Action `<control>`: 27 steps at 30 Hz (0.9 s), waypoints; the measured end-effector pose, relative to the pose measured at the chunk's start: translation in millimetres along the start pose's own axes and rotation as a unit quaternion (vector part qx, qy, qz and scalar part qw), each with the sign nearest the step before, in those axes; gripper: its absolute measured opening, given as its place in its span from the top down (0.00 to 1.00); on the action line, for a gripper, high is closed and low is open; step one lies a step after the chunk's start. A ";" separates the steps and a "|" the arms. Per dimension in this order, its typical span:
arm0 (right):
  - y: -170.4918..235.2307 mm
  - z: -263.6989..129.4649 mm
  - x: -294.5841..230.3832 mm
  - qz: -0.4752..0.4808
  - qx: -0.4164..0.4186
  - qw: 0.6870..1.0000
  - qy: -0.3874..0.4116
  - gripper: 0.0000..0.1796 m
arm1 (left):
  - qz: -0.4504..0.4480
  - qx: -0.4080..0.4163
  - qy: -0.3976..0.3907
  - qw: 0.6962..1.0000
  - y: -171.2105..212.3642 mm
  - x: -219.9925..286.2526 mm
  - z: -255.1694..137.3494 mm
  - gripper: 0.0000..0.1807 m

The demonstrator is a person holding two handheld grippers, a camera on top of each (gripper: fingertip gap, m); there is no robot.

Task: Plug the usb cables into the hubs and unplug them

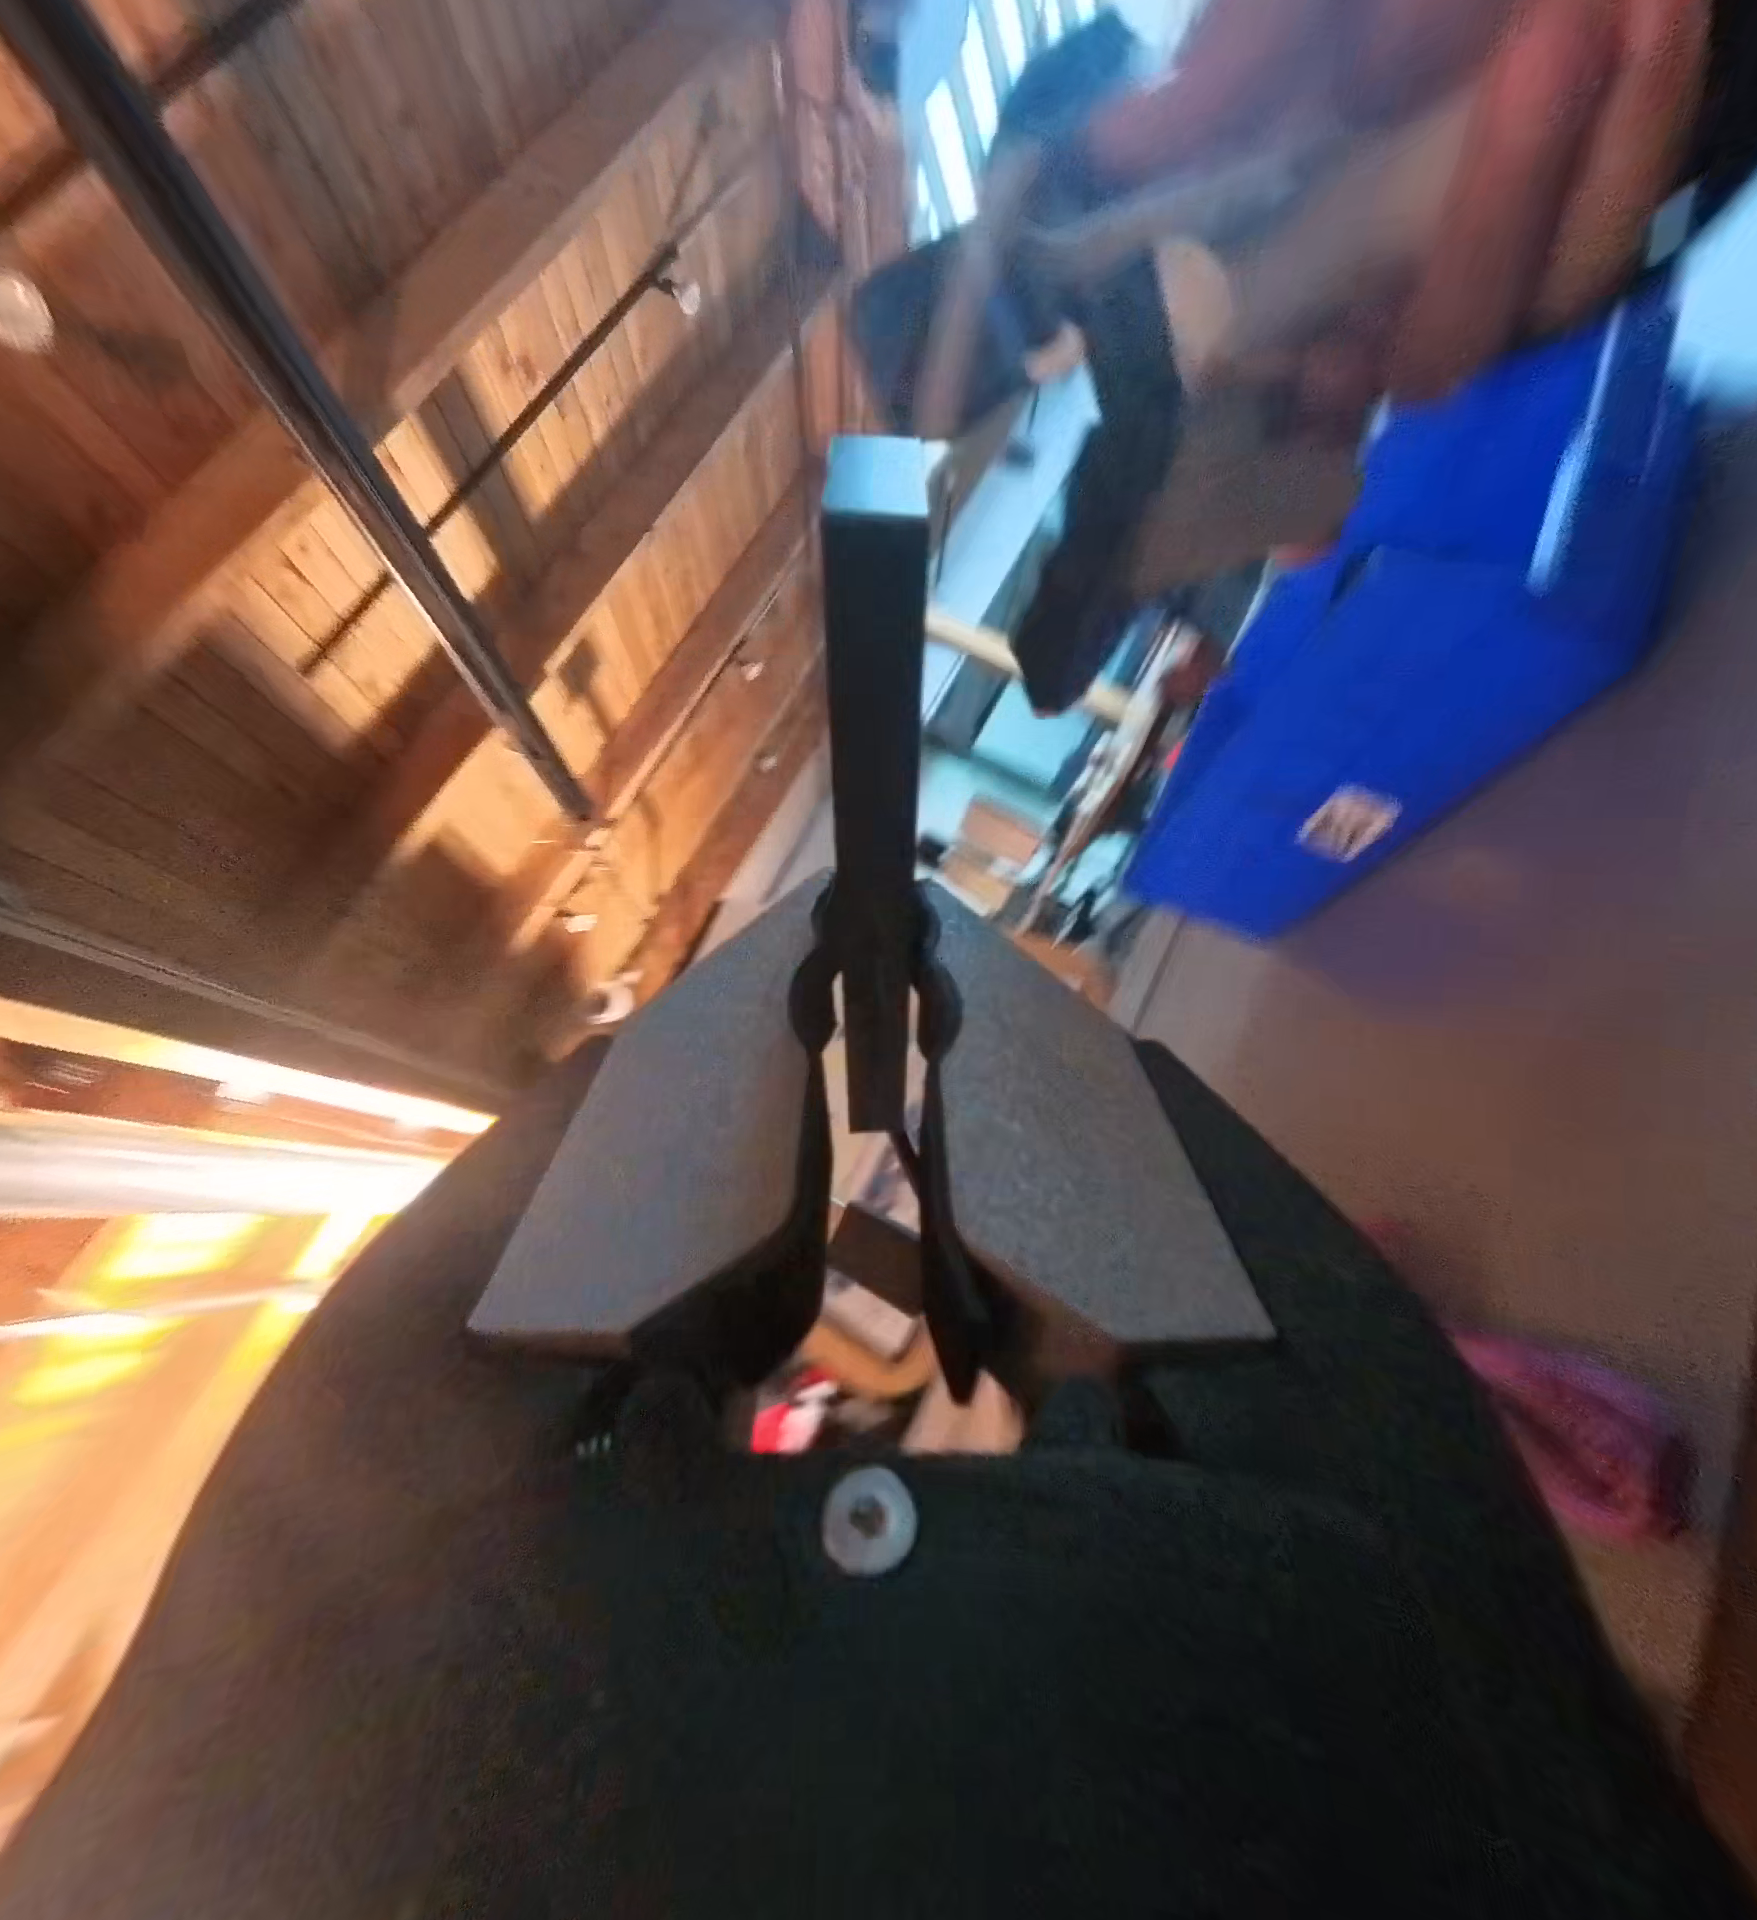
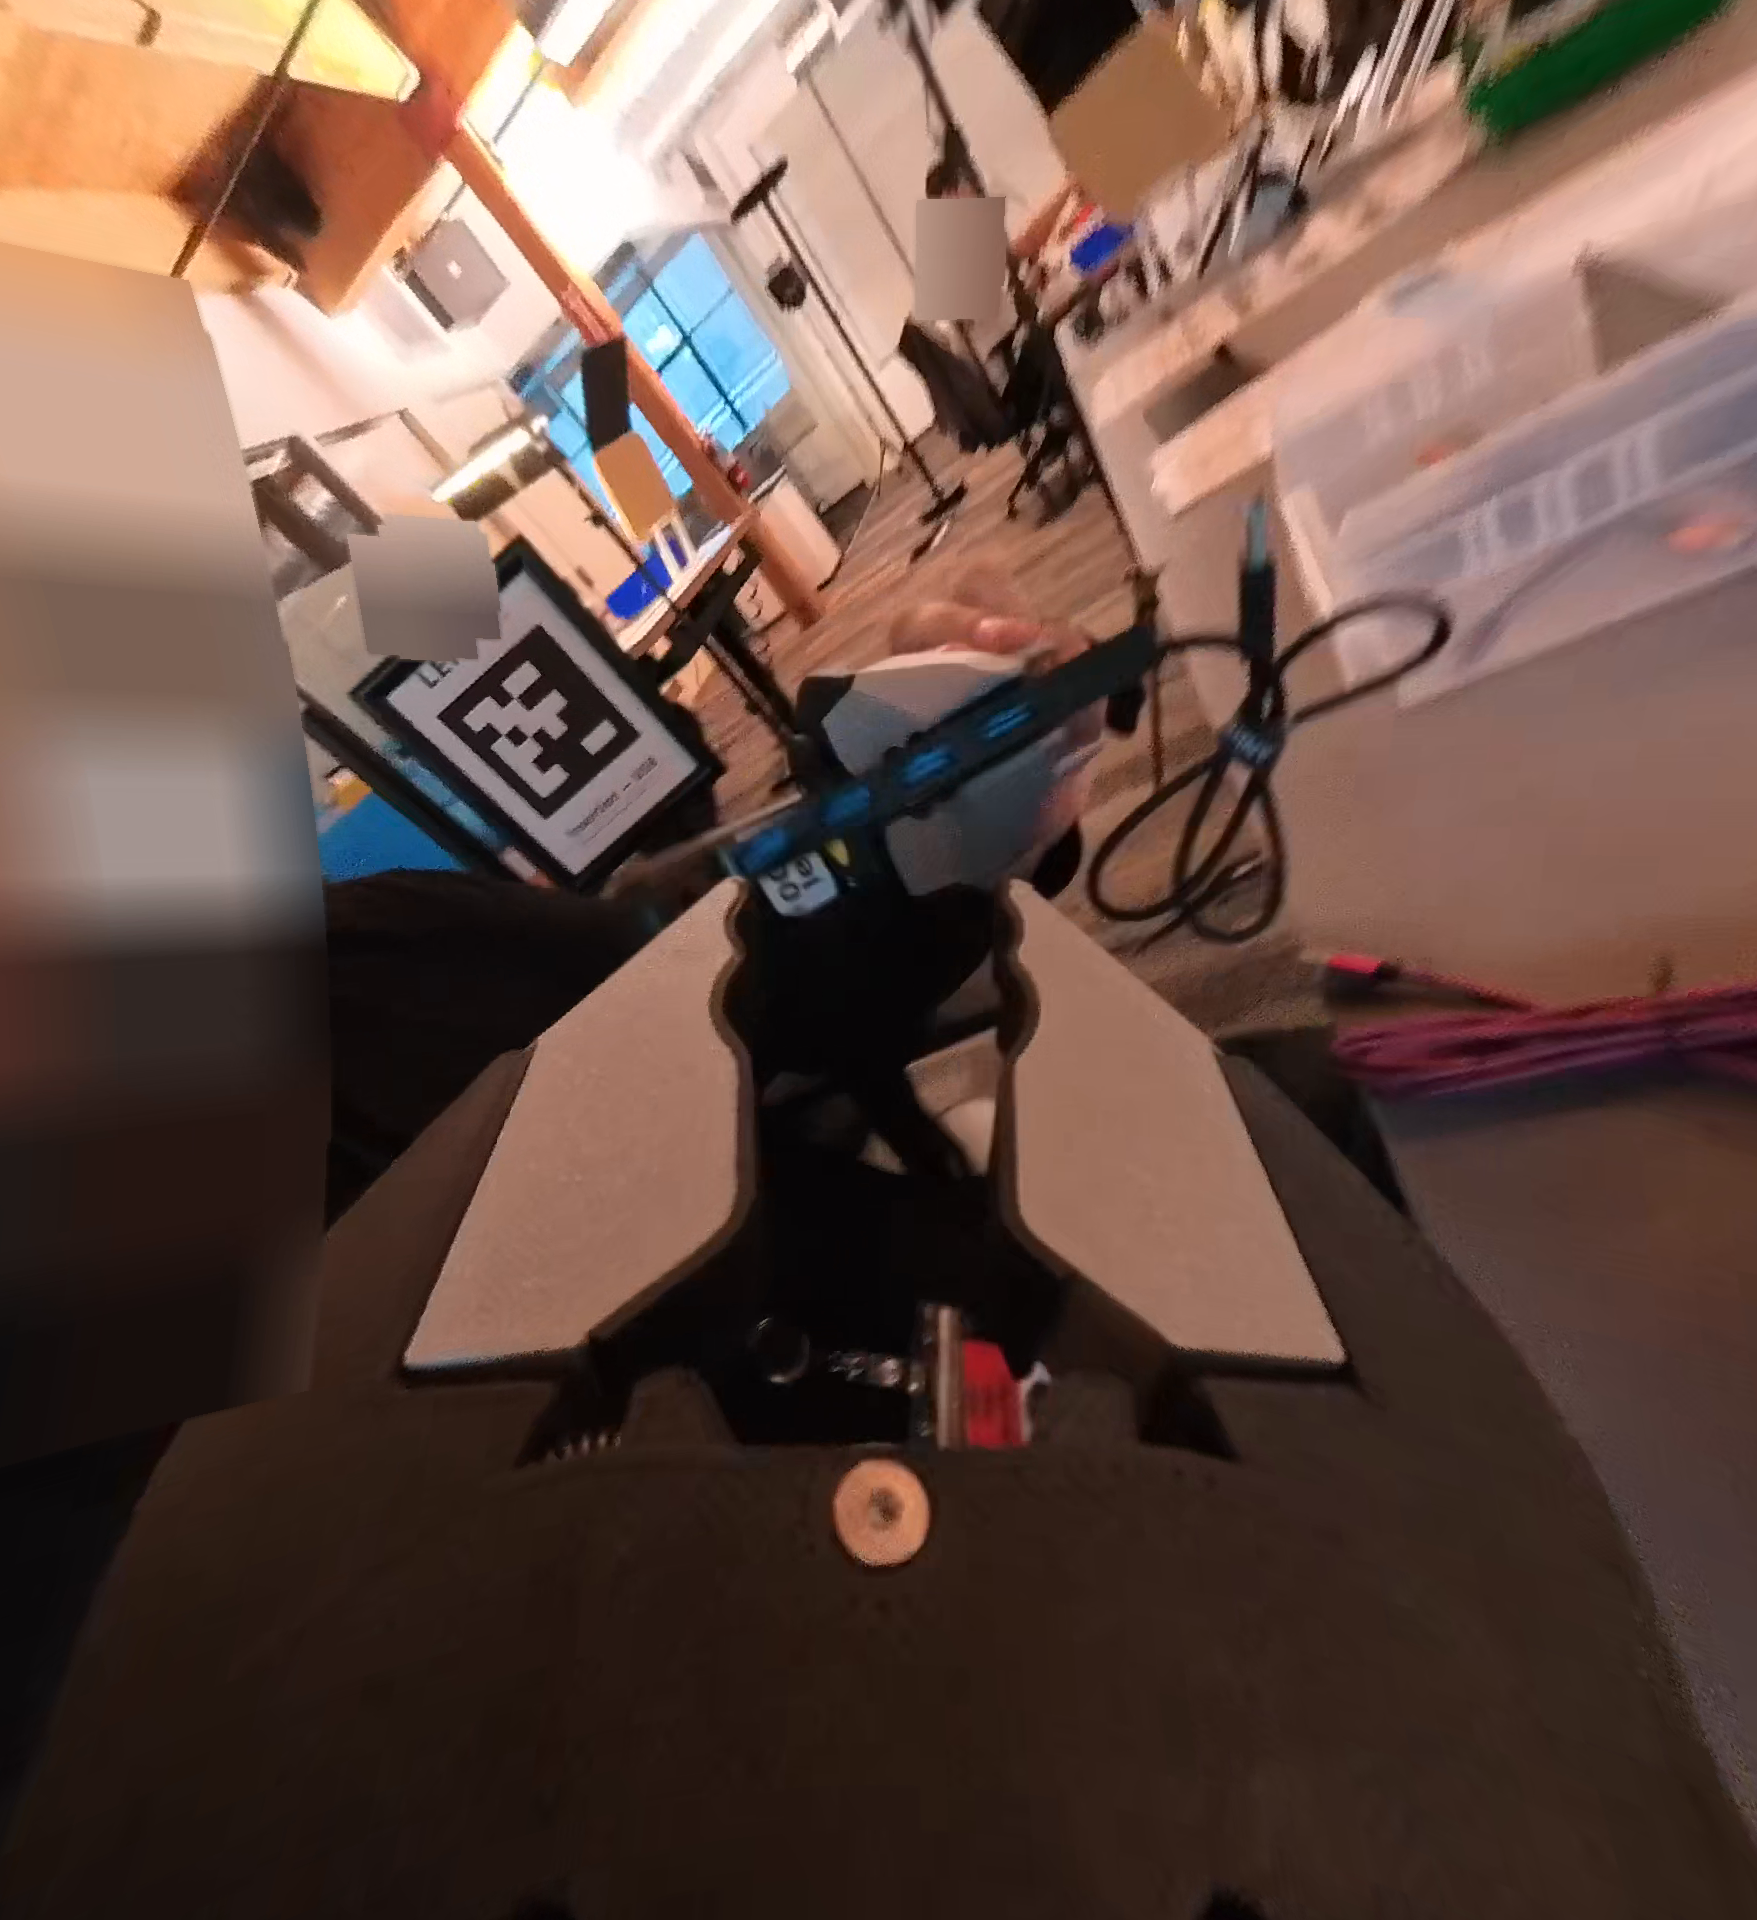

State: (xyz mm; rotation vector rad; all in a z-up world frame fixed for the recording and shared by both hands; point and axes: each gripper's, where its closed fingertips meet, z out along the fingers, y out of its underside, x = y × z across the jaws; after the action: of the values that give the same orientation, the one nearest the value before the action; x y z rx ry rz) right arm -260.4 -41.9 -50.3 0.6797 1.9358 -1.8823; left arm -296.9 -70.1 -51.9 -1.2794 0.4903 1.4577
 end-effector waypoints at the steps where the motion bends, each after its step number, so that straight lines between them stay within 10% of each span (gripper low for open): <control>1: -7.3 -6.4 -4.6 -0.026 0.017 0.999 0.008 0.74 | -0.064 0.027 0.003 0.998 -7.3 -10.4 -2.9 0.95; 7: -17.6 -1.0 -31.3 -0.199 0.035 0.978 0.049 0.67 | -0.420 0.245 0.148 0.861 -61.0 -41.3 -33.4 0.95; 15: 11.0 48.6 -24.2 -0.361 -0.051 0.920 0.144 0.72 | -0.486 0.335 0.210 0.779 -96.9 -40.5 -49.9 0.95; 19: 21.7 53.6 -33.7 -0.395 -0.070 0.909 0.116 1.00 | -0.490 0.321 0.192 0.787 -97.3 -36.9 -43.4 0.96; 27: 15.2 31.3 -9.3 -0.421 -0.111 0.874 0.218 1.00 | -0.445 0.236 0.193 0.842 -77.5 -26.0 -31.1 0.93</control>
State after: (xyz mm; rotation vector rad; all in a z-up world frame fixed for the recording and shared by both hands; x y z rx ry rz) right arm -246.6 -73.9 -59.3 0.1781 3.0474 -1.9840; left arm -219.0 -81.8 -14.0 -1.1432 0.3900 0.2629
